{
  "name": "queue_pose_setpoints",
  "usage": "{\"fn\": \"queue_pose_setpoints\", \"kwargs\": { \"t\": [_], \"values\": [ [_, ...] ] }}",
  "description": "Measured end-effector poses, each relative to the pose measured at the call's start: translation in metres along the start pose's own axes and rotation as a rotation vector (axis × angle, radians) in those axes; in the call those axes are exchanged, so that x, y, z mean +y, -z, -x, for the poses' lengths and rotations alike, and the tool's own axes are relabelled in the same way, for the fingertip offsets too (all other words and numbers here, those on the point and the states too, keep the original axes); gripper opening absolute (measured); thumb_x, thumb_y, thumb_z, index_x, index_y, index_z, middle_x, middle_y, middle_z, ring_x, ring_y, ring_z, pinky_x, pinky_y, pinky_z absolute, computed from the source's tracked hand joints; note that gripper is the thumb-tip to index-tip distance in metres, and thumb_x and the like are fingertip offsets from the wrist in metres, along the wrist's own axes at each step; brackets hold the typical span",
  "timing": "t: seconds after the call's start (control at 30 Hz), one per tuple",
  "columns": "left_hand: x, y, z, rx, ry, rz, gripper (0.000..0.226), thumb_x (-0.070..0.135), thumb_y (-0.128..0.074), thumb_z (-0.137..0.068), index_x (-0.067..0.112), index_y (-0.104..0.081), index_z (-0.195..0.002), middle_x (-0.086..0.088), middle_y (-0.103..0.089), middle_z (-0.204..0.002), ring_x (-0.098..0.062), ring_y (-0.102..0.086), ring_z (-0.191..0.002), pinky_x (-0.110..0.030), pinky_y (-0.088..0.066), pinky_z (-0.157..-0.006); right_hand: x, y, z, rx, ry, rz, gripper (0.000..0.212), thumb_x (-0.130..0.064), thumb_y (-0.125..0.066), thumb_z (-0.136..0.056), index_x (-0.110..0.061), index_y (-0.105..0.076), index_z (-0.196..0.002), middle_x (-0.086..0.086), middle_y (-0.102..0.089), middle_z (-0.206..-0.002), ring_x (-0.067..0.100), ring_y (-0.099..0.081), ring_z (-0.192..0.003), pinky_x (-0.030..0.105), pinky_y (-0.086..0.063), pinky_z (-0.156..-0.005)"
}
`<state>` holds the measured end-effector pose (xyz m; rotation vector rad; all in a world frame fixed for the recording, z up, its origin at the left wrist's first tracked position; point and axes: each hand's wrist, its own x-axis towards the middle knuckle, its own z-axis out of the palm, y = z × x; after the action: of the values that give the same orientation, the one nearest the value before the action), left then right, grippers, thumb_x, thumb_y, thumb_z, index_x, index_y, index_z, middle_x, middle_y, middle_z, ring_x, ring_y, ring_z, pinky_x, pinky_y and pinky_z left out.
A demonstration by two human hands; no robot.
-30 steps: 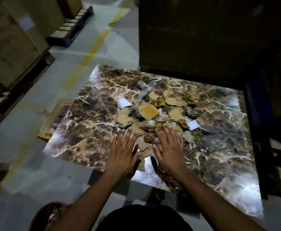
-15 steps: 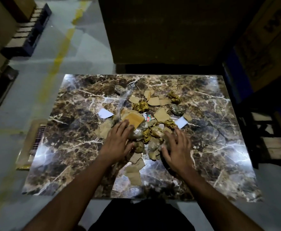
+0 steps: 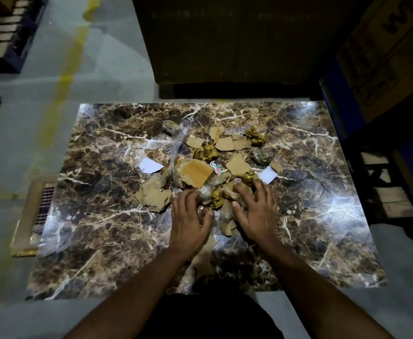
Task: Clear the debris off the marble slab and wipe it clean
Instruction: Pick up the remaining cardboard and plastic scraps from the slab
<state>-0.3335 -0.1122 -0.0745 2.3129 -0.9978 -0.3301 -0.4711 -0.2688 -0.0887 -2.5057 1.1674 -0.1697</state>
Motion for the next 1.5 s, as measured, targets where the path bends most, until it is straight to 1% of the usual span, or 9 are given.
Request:
{"fn": "queue_pose_setpoints", "kwargs": {
  "t": [0.23, 0.43, 0.6, 0.8, 0.97, 1.1, 1.23, 1.37, 1.5],
  "values": [
    [0.002, -0.017, -0.007, -0.029, 0.086, 0.112, 0.066, 0.045, -0.057, -0.094, 0.026, -0.031, -0.152, 0.002, -0.028, -0.149, -0.026, -0.026, -0.137, -0.051, -0.041, -0.108, -0.015, -0.012, 0.005, -0.031, -0.024, -0.063, 0.051, -0.063, -0.036, -0.099, -0.05, -0.041, -0.148, -0.002, -0.022, -0.166, 0.028, -0.02, -0.151, 0.061, -0.02, -0.12],
    [0.017, -0.037, -0.001, 0.107, 0.058, 0.293, 0.048, 0.027, -0.057, -0.099, 0.016, -0.036, -0.141, 0.001, -0.026, -0.16, -0.021, -0.027, -0.145, -0.05, -0.036, -0.114, -0.03, -0.028, 0.007, 0.096, -0.084, -0.366, 0.043, -0.05, -0.045, -0.097, -0.038, -0.052, -0.137, 0.0, -0.032, -0.149, 0.025, -0.033, -0.138, 0.061, -0.044, -0.103],
    [0.032, -0.048, -0.009, 0.249, 0.112, 0.476, 0.044, 0.03, -0.049, -0.099, 0.021, -0.035, -0.139, -0.002, -0.035, -0.149, -0.028, -0.039, -0.135, -0.055, -0.043, -0.104, -0.038, -0.032, 0.005, 0.191, -0.111, -0.602, 0.043, -0.043, -0.044, -0.099, -0.019, -0.06, -0.131, 0.0, -0.035, -0.147, 0.025, -0.04, -0.134, 0.053, -0.048, -0.103],
    [0.067, -0.038, -0.02, 0.298, 0.138, 0.642, 0.049, 0.031, -0.05, -0.1, 0.018, -0.042, -0.147, -0.006, -0.04, -0.144, -0.011, -0.043, -0.132, -0.01, -0.036, -0.1, -0.055, -0.02, 0.008, 0.268, -0.266, -0.909, 0.052, -0.051, -0.041, -0.097, -0.013, -0.056, -0.13, 0.003, -0.047, -0.136, 0.02, -0.052, -0.124, 0.048, -0.051, -0.1],
    [0.095, -0.024, -0.021, 0.31, 0.164, 0.836, 0.047, 0.033, -0.053, -0.096, 0.018, -0.047, -0.141, 0.007, -0.053, -0.137, -0.001, -0.053, -0.122, -0.02, -0.046, -0.095, -0.066, 0.007, 0.007, 0.246, -0.315, -1.09, 0.025, -0.049, -0.045, -0.093, -0.046, -0.048, -0.118, -0.009, -0.057, -0.129, 0.015, -0.06, -0.116, 0.05, -0.055, -0.093],
    [0.111, -0.012, -0.021, 0.295, 0.187, 1.003, 0.053, 0.029, -0.057, -0.092, 0.013, -0.044, -0.14, 0.008, -0.059, -0.127, 0.0, -0.063, -0.1, -0.018, -0.05, -0.08, -0.075, 0.036, 0.001, 0.273, -0.251, -1.15, 0.025, -0.045, -0.049, -0.087, -0.04, -0.05, -0.111, -0.012, -0.059, -0.12, 0.01, -0.06, -0.11, 0.041, -0.054, -0.089],
    [0.117, 0.001, -0.027, 0.288, 0.151, 1.061, 0.056, 0.041, -0.059, -0.085, 0.017, -0.046, -0.134, 0.005, -0.059, -0.129, -0.011, -0.063, -0.109, -0.028, -0.053, -0.086, -0.084, 0.054, 0.0, 0.288, -0.186, -1.189, 0.031, -0.038, -0.049, -0.09, -0.041, -0.053, -0.12, -0.009, -0.057, -0.129, 0.005, -0.058, -0.116, 0.028, -0.051, -0.089],
    [0.119, 0.012, -0.033, 0.32, 0.079, 1.04, 0.048, 0.044, -0.057, -0.088, 0.009, -0.054, -0.121, -0.007, -0.06, -0.125, -0.016, -0.061, -0.112, -0.025, -0.05, -0.088, -0.095, 0.065, 0.003, 0.255, -0.228, -1.241, 0.042, -0.064, -0.047, -0.082, -0.049, -0.056, -0.12, 0.0, -0.051, -0.14, -0.005, -0.054, -0.121, 0.01, -0.046, -0.088],
    [0.119, 0.016, -0.036, 0.385, 0.121, 1.021, 0.023, 0.051, -0.05, -0.093, 0.031, -0.061, -0.092, -0.014, -0.062, -0.097, -0.026, -0.061, -0.089, -0.041, -0.05, -0.078, -0.106, 0.069, 0.004, 0.222, -0.263, -1.288, 0.037, -0.07, -0.062, -0.075, -0.056, -0.065, -0.109, 0.004, -0.057, -0.139, 0.014, -0.061, -0.121, 0.026, -0.054, -0.086]
  ]
}}
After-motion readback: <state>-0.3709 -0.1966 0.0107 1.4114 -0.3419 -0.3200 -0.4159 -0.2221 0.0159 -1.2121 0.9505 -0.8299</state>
